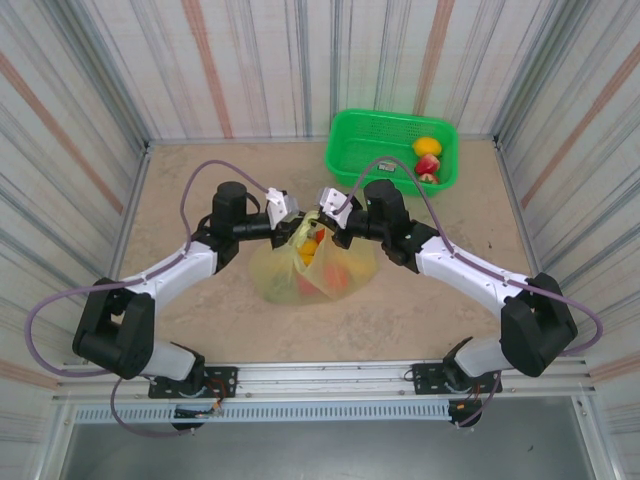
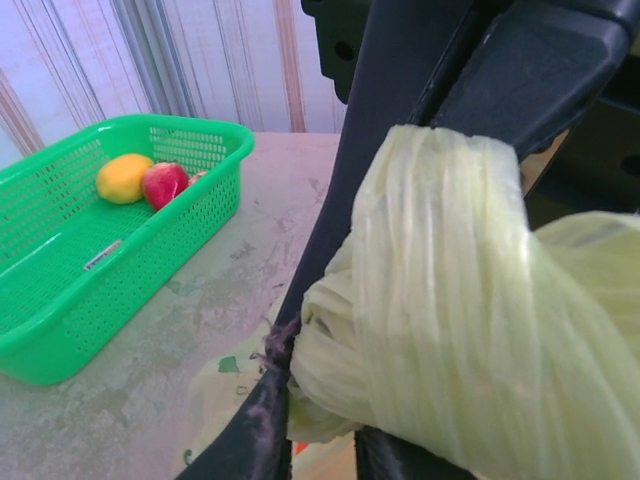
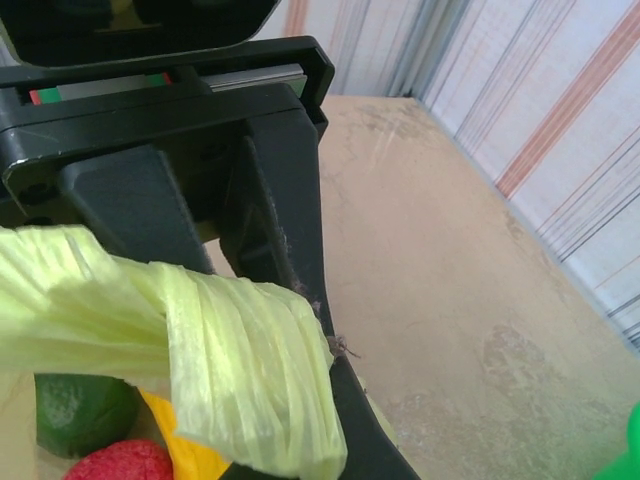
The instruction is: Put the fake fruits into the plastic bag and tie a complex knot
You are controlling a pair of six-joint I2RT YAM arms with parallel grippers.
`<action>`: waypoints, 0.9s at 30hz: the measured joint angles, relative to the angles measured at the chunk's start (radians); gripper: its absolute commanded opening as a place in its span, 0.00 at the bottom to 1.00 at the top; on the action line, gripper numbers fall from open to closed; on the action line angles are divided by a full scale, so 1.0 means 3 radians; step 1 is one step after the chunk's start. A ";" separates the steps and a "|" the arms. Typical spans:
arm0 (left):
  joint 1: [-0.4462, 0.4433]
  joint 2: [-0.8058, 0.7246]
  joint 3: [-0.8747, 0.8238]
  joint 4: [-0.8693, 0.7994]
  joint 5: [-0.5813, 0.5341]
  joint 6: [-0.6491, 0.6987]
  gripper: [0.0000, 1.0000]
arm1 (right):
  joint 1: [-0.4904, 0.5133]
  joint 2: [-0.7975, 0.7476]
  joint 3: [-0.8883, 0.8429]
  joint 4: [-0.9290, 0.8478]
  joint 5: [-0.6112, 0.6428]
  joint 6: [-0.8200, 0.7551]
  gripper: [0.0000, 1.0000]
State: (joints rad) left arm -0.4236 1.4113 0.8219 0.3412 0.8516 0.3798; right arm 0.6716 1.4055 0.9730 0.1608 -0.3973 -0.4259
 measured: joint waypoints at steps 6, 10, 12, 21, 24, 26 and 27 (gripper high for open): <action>0.0022 0.0000 0.0001 0.0003 0.0009 -0.0009 0.00 | 0.0000 0.0000 0.0033 -0.0029 -0.0001 0.0010 0.00; 0.0023 0.0000 0.0001 -0.0001 0.0018 -0.0008 0.00 | 0.0000 0.0000 0.0037 -0.0043 -0.0001 0.0023 0.04; 0.0025 0.0000 0.0001 -0.0003 0.0023 -0.0009 0.00 | 0.0000 0.0000 0.0037 -0.0043 0.0001 0.0029 0.12; 0.0024 -0.0051 -0.0041 0.0003 0.0074 -0.0047 0.00 | -0.0014 -0.0145 0.0062 -0.0212 0.0120 0.0167 0.33; 0.0024 -0.0102 -0.0056 0.0004 0.0039 -0.0080 0.00 | -0.0010 -0.0352 0.0062 -0.0334 0.0165 0.0242 0.36; 0.0017 -0.0132 -0.0061 0.0004 -0.0008 -0.0118 0.00 | -0.0005 -0.0509 0.0062 -0.0398 0.0201 0.0336 0.35; 0.0010 -0.0146 -0.0065 0.0006 -0.0039 -0.0139 0.00 | 0.0005 -0.0601 0.0062 -0.0443 0.0215 0.0399 0.35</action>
State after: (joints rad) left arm -0.4206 1.3674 0.8024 0.3431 0.8398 0.3382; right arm 0.6731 1.2251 0.9916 0.0280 -0.3328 -0.3061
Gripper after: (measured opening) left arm 0.059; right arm 0.357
